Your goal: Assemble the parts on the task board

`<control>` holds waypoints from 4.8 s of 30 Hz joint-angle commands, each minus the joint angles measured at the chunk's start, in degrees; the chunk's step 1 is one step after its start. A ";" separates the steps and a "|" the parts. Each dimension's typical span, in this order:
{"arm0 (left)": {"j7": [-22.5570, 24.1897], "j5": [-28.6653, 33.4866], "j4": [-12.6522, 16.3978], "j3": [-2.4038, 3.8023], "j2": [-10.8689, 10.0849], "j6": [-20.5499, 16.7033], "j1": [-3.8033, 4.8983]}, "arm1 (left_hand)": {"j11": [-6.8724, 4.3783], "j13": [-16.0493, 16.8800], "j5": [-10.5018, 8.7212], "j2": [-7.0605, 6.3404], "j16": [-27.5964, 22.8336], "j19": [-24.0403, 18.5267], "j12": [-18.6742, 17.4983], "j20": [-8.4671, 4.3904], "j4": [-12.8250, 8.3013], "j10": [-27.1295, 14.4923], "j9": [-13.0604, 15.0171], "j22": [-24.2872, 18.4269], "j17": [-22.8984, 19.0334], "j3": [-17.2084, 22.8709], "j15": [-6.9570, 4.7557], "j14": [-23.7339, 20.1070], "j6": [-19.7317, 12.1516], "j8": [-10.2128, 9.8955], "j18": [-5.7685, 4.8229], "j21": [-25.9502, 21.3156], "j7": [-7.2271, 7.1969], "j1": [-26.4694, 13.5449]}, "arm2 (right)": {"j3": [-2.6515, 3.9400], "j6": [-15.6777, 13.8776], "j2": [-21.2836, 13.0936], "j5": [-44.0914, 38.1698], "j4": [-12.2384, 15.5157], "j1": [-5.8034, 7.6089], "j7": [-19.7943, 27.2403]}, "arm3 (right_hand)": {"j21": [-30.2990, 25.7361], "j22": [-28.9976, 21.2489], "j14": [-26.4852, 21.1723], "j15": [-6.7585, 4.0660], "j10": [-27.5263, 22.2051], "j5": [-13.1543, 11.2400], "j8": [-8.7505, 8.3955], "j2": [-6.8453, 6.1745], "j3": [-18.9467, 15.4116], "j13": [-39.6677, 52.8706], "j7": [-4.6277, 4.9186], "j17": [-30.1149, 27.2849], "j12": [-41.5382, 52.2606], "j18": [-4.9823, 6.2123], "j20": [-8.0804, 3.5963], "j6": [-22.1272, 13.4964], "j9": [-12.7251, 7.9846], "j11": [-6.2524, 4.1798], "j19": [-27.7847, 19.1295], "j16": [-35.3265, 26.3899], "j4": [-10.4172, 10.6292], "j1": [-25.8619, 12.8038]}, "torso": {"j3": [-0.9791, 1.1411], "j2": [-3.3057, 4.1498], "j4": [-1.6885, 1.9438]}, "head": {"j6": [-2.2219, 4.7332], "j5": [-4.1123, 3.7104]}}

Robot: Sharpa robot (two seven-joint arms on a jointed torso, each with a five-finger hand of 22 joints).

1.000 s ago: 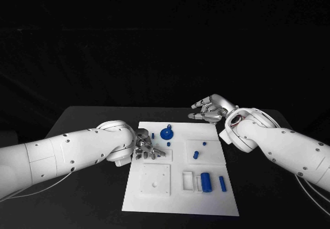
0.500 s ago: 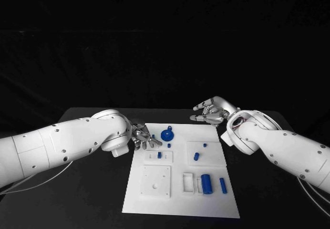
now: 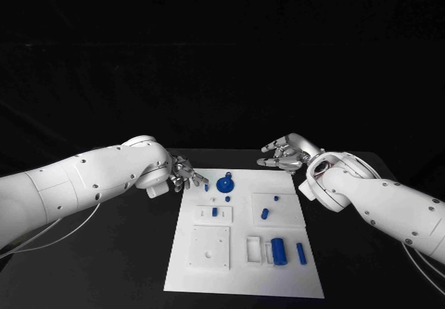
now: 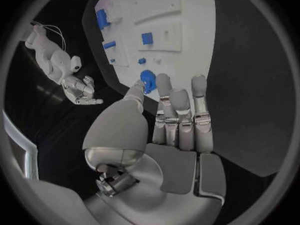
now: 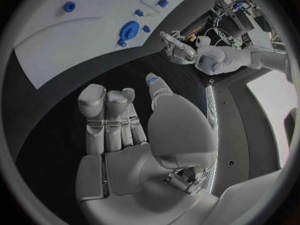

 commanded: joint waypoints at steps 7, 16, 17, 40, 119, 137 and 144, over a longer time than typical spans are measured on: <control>-0.63 -0.98 -6.41 0.04 3.82 7.23 0.20 | 1.08 0.14 -1.02 0.41 0.11 -0.84 -1.63 0.73 0.40 1.45 -0.63 0.90 -0.35 -0.44 0.70 -2.08 -2.69 -0.03 -0.39 -1.38 0.63 -0.80 | 0.03 -0.01 -0.04 0.11 0.34 -0.03 0.60 | -0.30 5.91 -0.27 -0.22 -0.36 0.30 -0.10 0.42 0.04 -0.12 -0.09 -0.08 -0.23 0.29 -0.01 -0.50 0.01 -0.05 0.17 -0.21 0.37 -0.18 | -0.20 0.69 -0.37 | 0.26 0.09; 0.42 -0.93 -11.03 0.02 6.18 9.02 -0.52 | 1.24 0.81 -1.34 0.92 1.03 -0.86 -1.49 0.99 0.20 0.86 -1.15 1.03 -0.91 -0.96 0.92 -2.87 -3.85 0.03 -0.23 -1.94 0.94 -1.16 | 0.04 -0.18 -0.12 0.12 0.70 -0.02 0.56 | -0.32 5.91 -0.25 -0.22 -0.35 0.35 -0.12 0.42 0.04 -0.15 -0.08 -0.08 -0.24 0.29 -0.01 -0.75 -0.01 -0.04 0.18 -0.20 0.53 -0.29 | -0.25 0.92 -0.47 | 0.40 -0.11; 0.57 -0.79 -11.31 0.02 6.34 9.02 -0.59 | 1.23 0.84 -1.45 0.95 1.08 -0.84 -1.47 1.00 0.27 0.88 -1.16 1.03 -0.94 -0.98 0.92 -2.86 -3.83 0.05 -0.22 -1.95 0.93 -1.24 | 0.04 -0.19 -0.11 0.13 0.72 -0.02 0.56 | -0.32 5.91 -0.25 -0.22 -0.35 0.35 -0.12 0.42 0.04 -0.15 -0.08 -0.08 -0.24 0.29 -0.01 -0.75 -0.01 -0.04 0.18 -0.20 0.53 -0.29 | -0.22 0.87 -0.46 | 0.36 -0.15; 2.44 1.89 -14.13 0.03 8.12 8.63 -1.24 | 1.20 1.25 -3.19 1.68 1.90 -0.70 -1.26 0.98 0.76 0.81 -1.31 1.09 -1.85 -1.24 0.90 -3.02 -3.74 0.08 -0.21 -1.94 0.88 -1.71 | 0.04 -0.12 0.33 0.24 0.54 -0.02 0.54 | -0.34 5.91 -0.23 -0.22 -0.33 0.37 -0.10 0.39 0.07 -0.17 -0.08 -0.09 -0.23 0.30 -0.01 -0.66 0.01 -0.05 0.20 -0.20 0.70 -0.32 | -0.15 0.78 -0.37 | 0.20 -0.78; 5.45 4.31 -15.37 0.01 9.25 3.39 -2.43 | -0.12 0.89 2.11 10.91 2.19 -0.20 -1.78 -0.07 -12.03 1.95 4.67 1.11 -2.44 2.10 -0.17 -1.88 1.83 2.04 -0.57 -0.56 -1.36 9.88 | 0.04 0.35 0.61 0.34 0.56 -0.02 0.24 | -0.33 5.92 -0.22 -0.23 -0.30 0.65 -0.10 0.56 0.16 -0.16 -0.08 -0.09 -0.13 0.28 -0.02 -0.61 0.01 -0.05 0.23 -0.18 0.93 -0.40 | -0.25 0.88 -0.35 | -0.17 -1.03; 1.83 6.49 -3.52 0.06 2.09 -4.62 -2.02 | -1.24 0.24 10.18 8.36 1.91 0.72 0.78 -0.93 -14.50 2.71 14.72 1.10 -0.59 6.83 -1.03 0.59 4.69 1.36 -0.72 1.52 -2.56 5.85 | 0.04 0.31 0.27 0.53 0.61 -0.02 0.27 | -0.33 5.92 -0.22 -0.23 -0.30 0.65 -0.10 0.56 0.16 -0.16 -0.08 -0.09 -0.13 0.28 -0.02 -0.61 0.01 -0.05 0.23 -0.18 0.93 -0.40 | -0.11 0.56 0.11 | -0.08 -0.54; 1.20 6.76 3.75 0.01 -2.51 -7.82 -1.45 | -1.75 -0.07 17.28 6.41 1.64 1.56 2.98 -1.03 -15.42 2.89 15.12 1.14 0.45 7.87 -1.19 2.43 6.89 1.20 -0.51 2.43 -3.17 4.21 | 0.04 0.25 -0.04 0.52 0.65 -0.02 0.26 | -0.47 5.90 -0.26 -0.22 -0.38 0.77 -0.11 0.52 0.16 -0.20 -0.08 -0.15 -0.17 0.29 -0.01 -0.68 0.00 -0.05 0.21 -0.26 1.05 -0.41 | -0.03 0.28 0.48 | -0.40 -0.58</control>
